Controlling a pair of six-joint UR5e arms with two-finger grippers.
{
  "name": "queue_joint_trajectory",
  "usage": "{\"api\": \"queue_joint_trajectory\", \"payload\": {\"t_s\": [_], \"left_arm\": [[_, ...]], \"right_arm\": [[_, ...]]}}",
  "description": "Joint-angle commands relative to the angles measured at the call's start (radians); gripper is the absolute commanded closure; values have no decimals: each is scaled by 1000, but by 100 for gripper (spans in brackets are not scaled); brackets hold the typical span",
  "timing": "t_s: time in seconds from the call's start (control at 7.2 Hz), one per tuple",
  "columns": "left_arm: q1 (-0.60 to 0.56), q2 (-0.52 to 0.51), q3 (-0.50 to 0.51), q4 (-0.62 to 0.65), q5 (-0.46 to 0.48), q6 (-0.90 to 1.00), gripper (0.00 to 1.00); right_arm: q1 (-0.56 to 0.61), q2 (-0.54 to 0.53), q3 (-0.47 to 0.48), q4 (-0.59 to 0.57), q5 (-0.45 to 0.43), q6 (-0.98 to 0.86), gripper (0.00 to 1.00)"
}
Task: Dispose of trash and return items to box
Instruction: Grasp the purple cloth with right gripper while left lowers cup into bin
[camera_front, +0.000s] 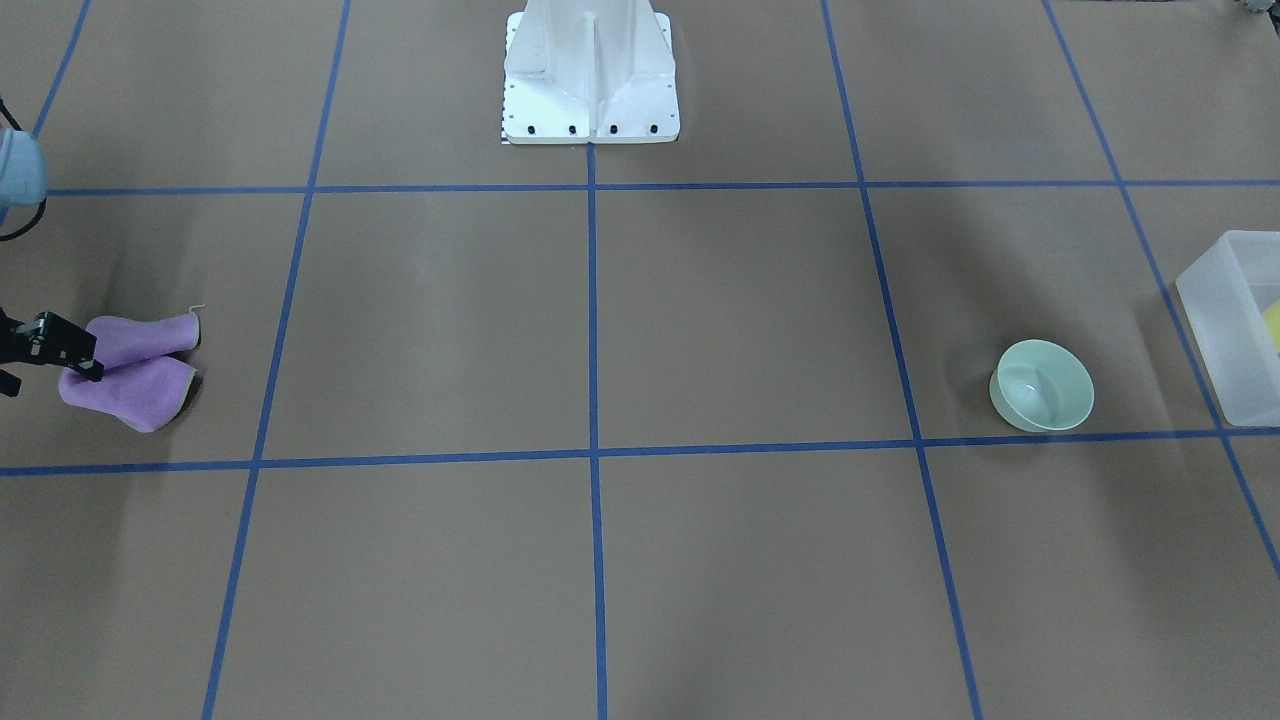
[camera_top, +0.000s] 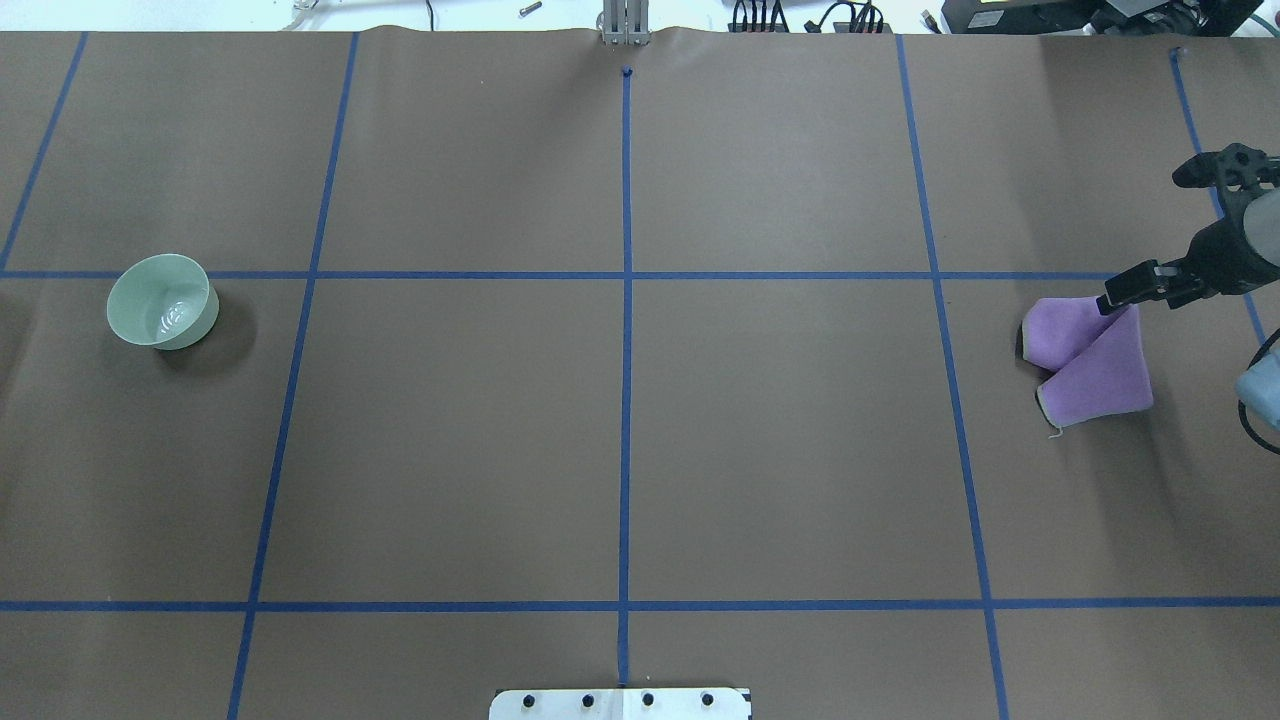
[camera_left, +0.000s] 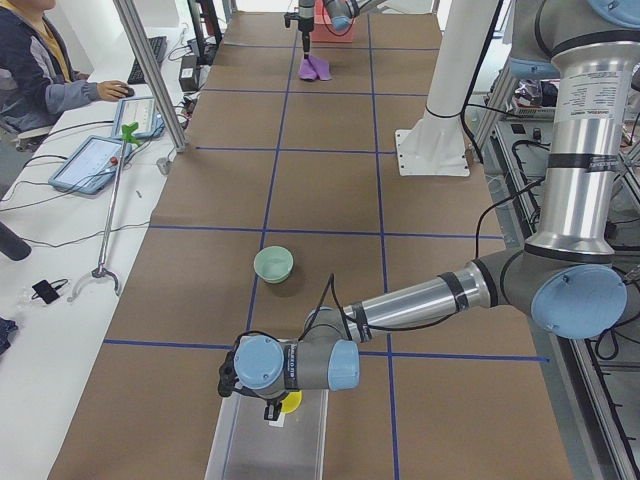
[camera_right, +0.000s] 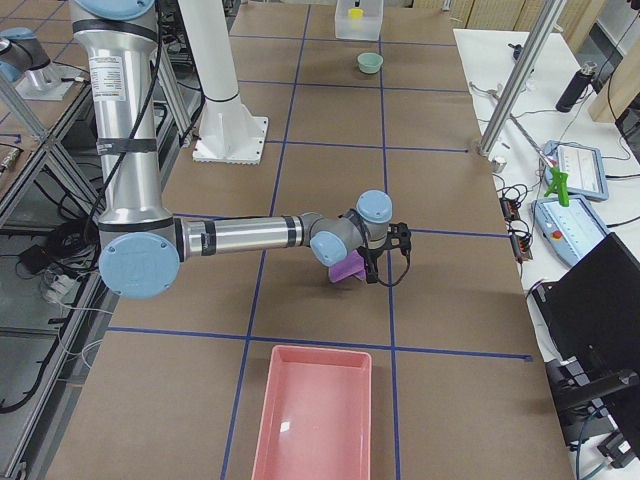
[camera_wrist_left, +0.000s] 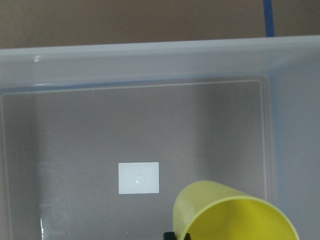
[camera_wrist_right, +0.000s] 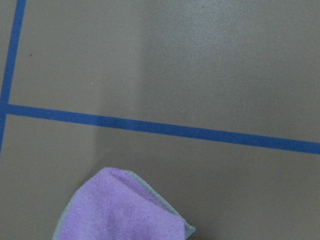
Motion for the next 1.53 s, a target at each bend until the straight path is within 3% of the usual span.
{"api": "queue_joint_trajectory", "payload": {"t_s": [0.0,0.14,0.42,0.69,0.83,1.11,1.25,1.39], "left_arm": [[0,0,-4,0,-1,0,3],[0,0,-6,0,-1,0,3],[0,-1,-35,0,-8,-40,3],[18,0,-169,3,-92,-276,3],[76,2,-251,4,-84,-404,3],[284,-9,-429,4,6,-750,3],[370,-10,-498,4,107,-887,3],[402,-36,-508,6,120,-946,3]], "right_arm": [[-8,7,-5,0,-1,41,38],[-12,13,-3,2,2,84,99],[-12,10,17,3,11,78,100],[78,-49,142,-11,92,75,100],[155,-85,183,-12,154,57,100],[353,-212,199,-23,249,-166,100],[439,-247,199,-87,261,-314,100],[521,-255,198,-224,258,-527,100]]}}
